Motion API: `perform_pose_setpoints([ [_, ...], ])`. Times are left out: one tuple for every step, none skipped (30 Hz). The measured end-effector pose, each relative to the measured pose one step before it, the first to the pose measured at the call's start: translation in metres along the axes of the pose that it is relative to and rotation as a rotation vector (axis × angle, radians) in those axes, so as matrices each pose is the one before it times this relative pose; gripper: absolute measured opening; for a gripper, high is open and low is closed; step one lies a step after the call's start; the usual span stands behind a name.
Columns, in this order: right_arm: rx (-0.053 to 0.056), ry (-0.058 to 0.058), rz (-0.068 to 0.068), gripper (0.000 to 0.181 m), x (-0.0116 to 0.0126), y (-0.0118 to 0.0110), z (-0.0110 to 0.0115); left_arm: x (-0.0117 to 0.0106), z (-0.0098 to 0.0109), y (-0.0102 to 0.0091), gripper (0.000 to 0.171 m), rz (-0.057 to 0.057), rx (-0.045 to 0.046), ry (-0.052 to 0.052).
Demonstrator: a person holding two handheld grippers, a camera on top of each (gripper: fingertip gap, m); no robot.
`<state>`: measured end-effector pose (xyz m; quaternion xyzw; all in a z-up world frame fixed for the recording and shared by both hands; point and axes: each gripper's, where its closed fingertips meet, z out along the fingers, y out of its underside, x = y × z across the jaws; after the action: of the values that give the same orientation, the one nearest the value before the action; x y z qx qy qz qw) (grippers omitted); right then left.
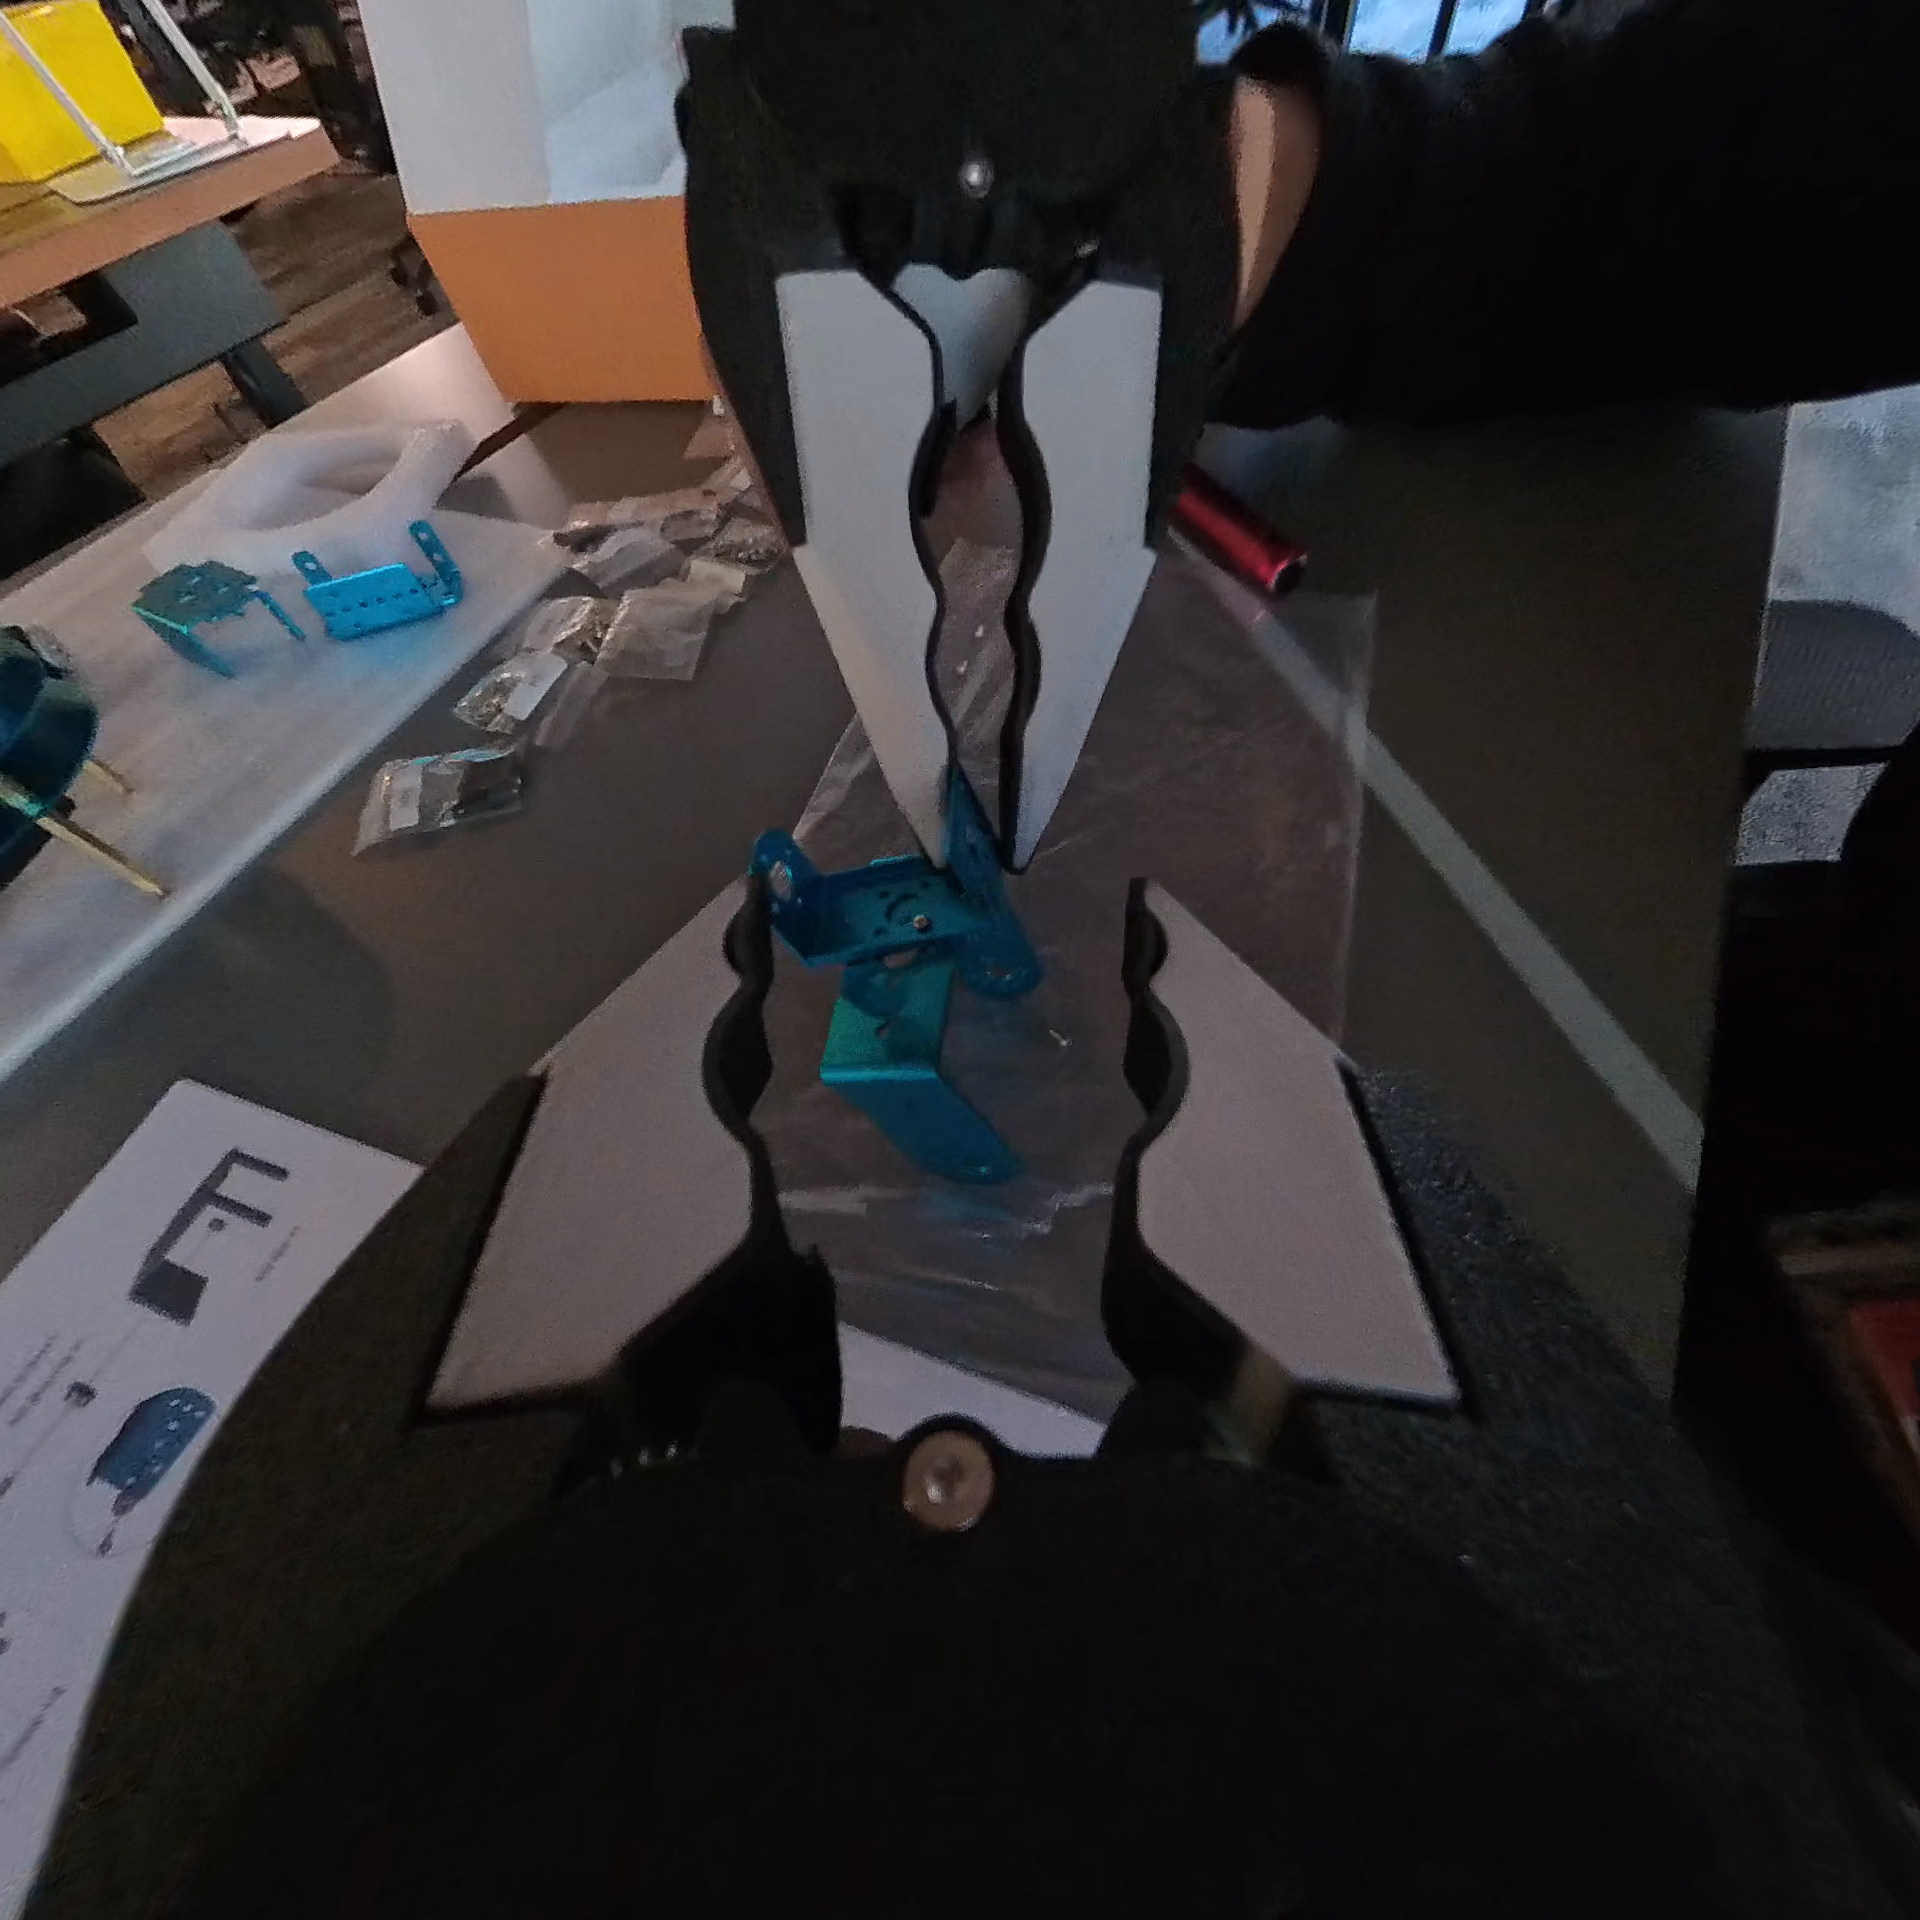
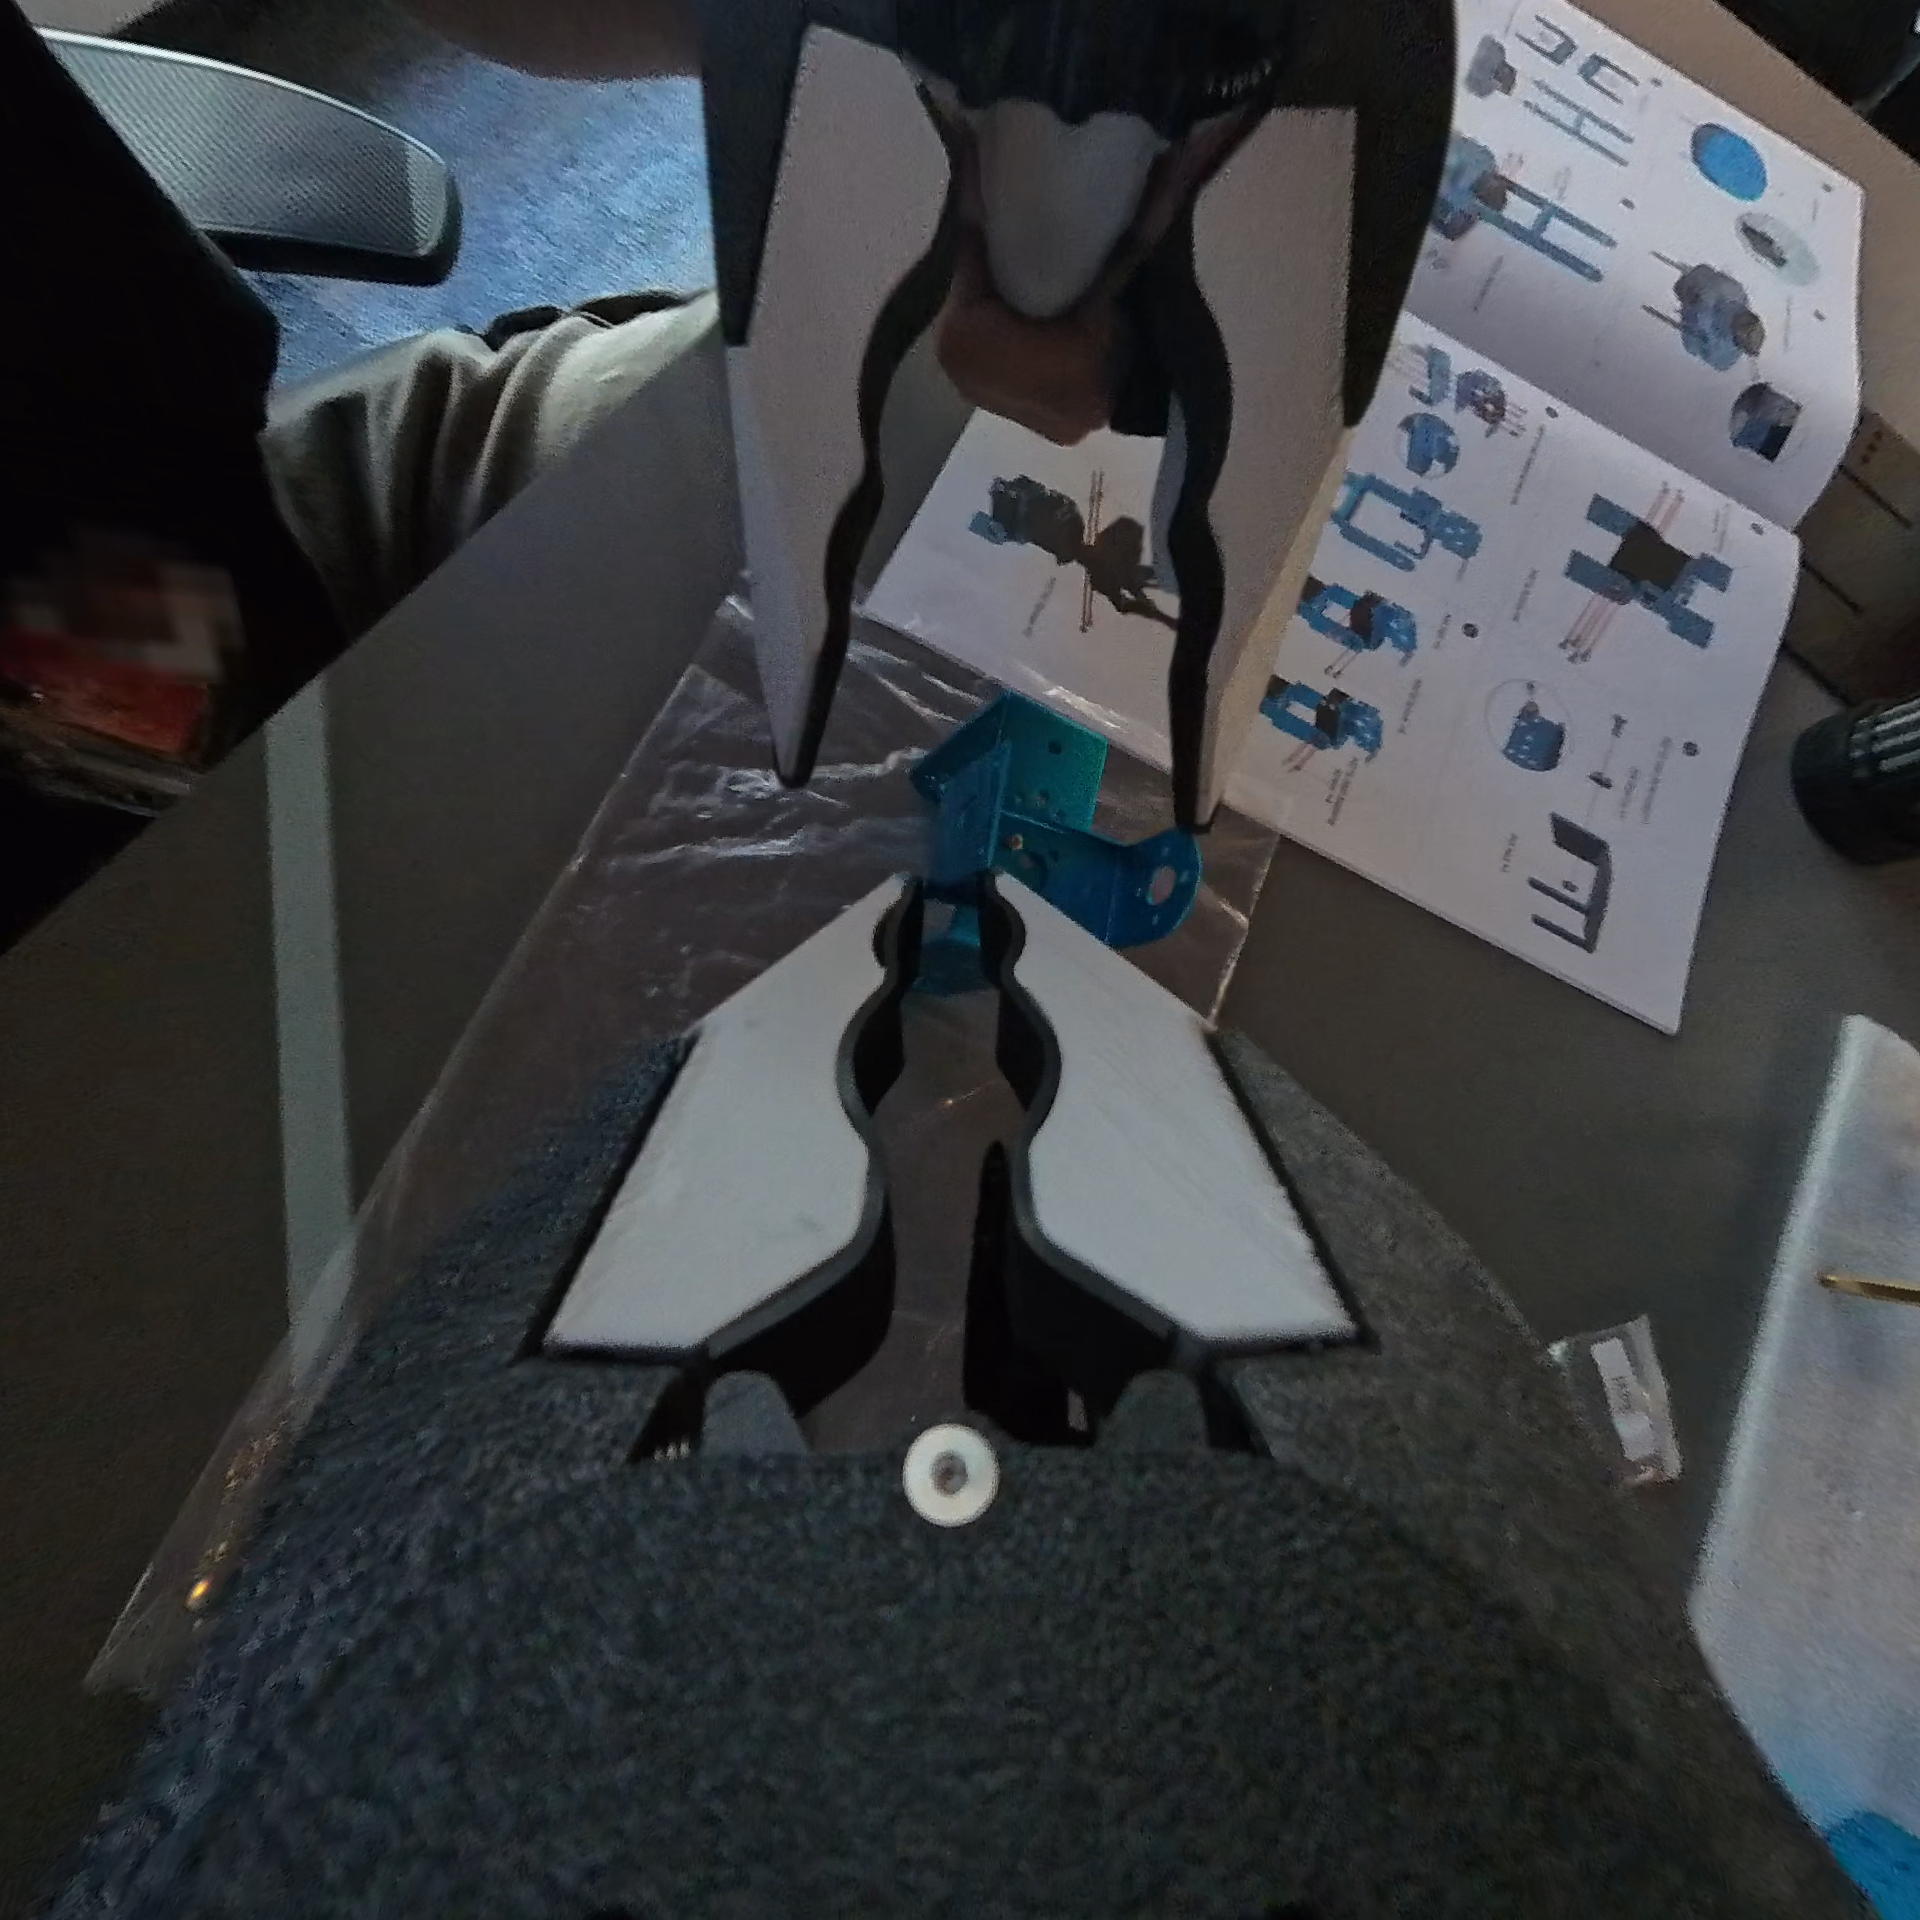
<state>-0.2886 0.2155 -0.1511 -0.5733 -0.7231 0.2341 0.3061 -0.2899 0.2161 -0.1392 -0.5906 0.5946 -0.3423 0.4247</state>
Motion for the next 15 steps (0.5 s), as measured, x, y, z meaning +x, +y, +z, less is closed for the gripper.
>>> perform_pose_setpoints([
  [0.0007,0.0070,-0.0028,0.010,0.00042,-0.00042,0.00046,-0.00166,0.00127,0.00105,0.068,0.0007,-0.01096,-0.0047],
  [0.0085,-0.0080,-0.0009,0.010,-0.00177,-0.00115,-0.00007,-0.00130,-0.00054,0.00103,0.067,-0.0003,-0.00511,-0.0087],
  [0.0031,-0.0066,-0.0003,0.010,-0.00152,-0.00044,-0.00008,-0.00178,-0.00150,0.00272,0.065,-0.0026,-0.00880,-0.0155],
  [-0.0019,0.0016,-0.0051,0.009,-0.00044,0.00023,-0.00007,-0.00266,-0.00189,0.00598,0.064,-0.0020,-0.02302,-0.0198],
  [-0.0035,0.0027,-0.0110,0.009,-0.00047,0.00037,-0.00040,-0.00203,-0.00190,0.00742,0.064,-0.0022,-0.02564,-0.0151],
  [-0.0031,-0.0008,-0.0132,0.009,-0.00096,0.00011,-0.00037,0.00080,-0.00147,0.00612,0.063,-0.0118,-0.01421,0.0074],
  [-0.0003,-0.0054,-0.0114,0.009,-0.00159,-0.00041,-0.00046,0.00304,-0.00034,0.00437,0.058,-0.0197,-0.00660,0.0281],
  [0.0054,-0.0110,-0.0082,0.008,-0.00260,-0.00123,-0.00020,0.00269,0.00083,0.00264,0.053,-0.0181,-0.00219,0.0269],
  [0.0070,-0.0103,-0.0075,0.008,-0.00248,-0.00137,0.00000,0.00107,0.00169,0.00159,0.053,-0.0086,-0.00411,0.0134],
  [0.0010,0.0034,-0.0062,0.008,-0.00040,-0.00031,0.00031,0.00078,0.00185,0.00120,0.047,0.0034,-0.00759,0.0073],
  [-0.0057,0.0099,0.0012,0.010,0.00099,0.00078,-0.00005,0.00050,0.00161,0.00086,0.038,0.0114,-0.00812,0.0009],
  [-0.0030,0.0029,0.0116,0.012,-0.00021,0.00039,-0.00099,-0.00112,0.00084,0.00050,0.030,0.0156,-0.00545,-0.0123],
  [0.0048,-0.0070,0.0162,0.015,-0.00187,-0.00086,-0.00215,0.00150,0.00032,-0.00028,0.029,0.0134,0.00278,0.0016],
  [0.0084,-0.0025,0.0168,0.017,-0.00182,-0.00140,-0.00316,0.00223,0.00000,-0.00090,0.028,0.0084,0.00692,0.0024],
  [0.0102,0.0096,0.0138,0.022,-0.00067,-0.00166,-0.00408,0.00022,0.00018,-0.00038,0.028,0.0065,0.00375,-0.0131],
])
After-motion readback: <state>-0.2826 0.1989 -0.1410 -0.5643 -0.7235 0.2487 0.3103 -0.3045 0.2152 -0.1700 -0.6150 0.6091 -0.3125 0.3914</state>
